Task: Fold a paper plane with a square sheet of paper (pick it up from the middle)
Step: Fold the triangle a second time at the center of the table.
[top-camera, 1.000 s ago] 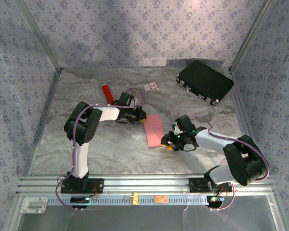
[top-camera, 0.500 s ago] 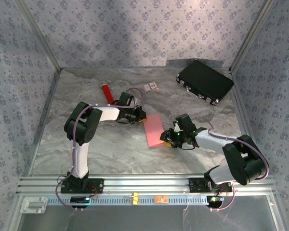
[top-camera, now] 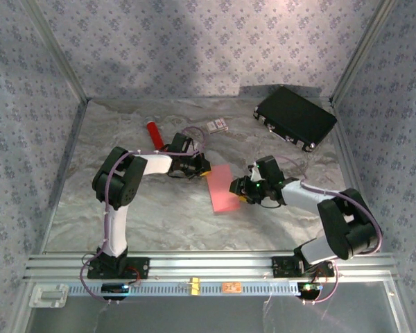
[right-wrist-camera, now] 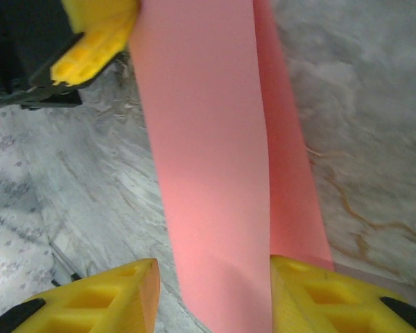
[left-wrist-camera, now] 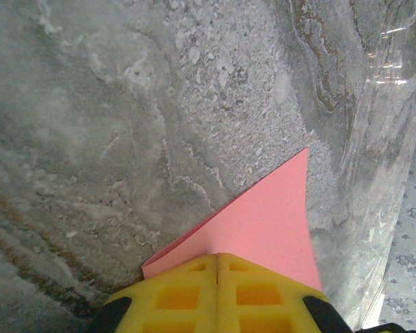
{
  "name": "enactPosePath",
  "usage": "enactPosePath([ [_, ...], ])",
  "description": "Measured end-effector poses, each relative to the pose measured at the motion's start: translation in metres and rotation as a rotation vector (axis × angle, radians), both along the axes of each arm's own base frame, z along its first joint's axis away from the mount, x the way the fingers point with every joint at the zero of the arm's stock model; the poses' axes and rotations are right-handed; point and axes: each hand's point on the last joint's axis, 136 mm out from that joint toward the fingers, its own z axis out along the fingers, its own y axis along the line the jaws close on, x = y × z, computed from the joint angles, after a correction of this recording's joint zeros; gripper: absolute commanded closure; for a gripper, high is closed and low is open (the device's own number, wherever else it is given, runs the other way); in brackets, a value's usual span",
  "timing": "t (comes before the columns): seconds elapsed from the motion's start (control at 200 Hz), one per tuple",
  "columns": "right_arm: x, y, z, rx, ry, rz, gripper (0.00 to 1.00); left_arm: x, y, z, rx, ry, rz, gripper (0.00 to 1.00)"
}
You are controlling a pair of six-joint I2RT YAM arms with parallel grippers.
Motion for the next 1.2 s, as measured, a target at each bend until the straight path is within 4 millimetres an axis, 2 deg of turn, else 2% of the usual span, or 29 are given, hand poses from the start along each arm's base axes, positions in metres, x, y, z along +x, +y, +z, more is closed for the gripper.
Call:
enactPosePath([
  [0.23, 0.014, 0.004, -0.001, 0.047, -0.013, 0.037, 0.57, 0.0, 0.0, 0.0, 0.002, 0.004, 0.0, 0.95],
  [0.64, 0.018, 0.006, -0.012, 0.08, 0.007, 0.066, 0.67, 0.0, 0.0, 0.001, 0.001, 0.006, -0.002, 0.93],
  [0.884, 0.019, 0.005, -0.021, 0.078, 0.023, 0.077, 0.83, -0.001, -0.001, 0.001, -0.001, 0.007, -0.003, 0.9],
  [0.934, 0.02, 0.005, -0.022, 0.075, 0.019, 0.078, 0.86, -0.001, -0.002, 0.002, -0.003, 0.006, -0.007, 0.85],
  [1.094, 0.024, 0.003, -0.023, 0.061, 0.008, 0.058, 0.94, -0.005, -0.008, 0.014, -0.013, -0.017, -0.039, 0.57],
  [1.199, 0.029, 0.003, -0.024, 0.059, 0.001, 0.019, 0.95, -0.015, -0.007, 0.024, 0.034, -0.03, -0.052, 0.49],
])
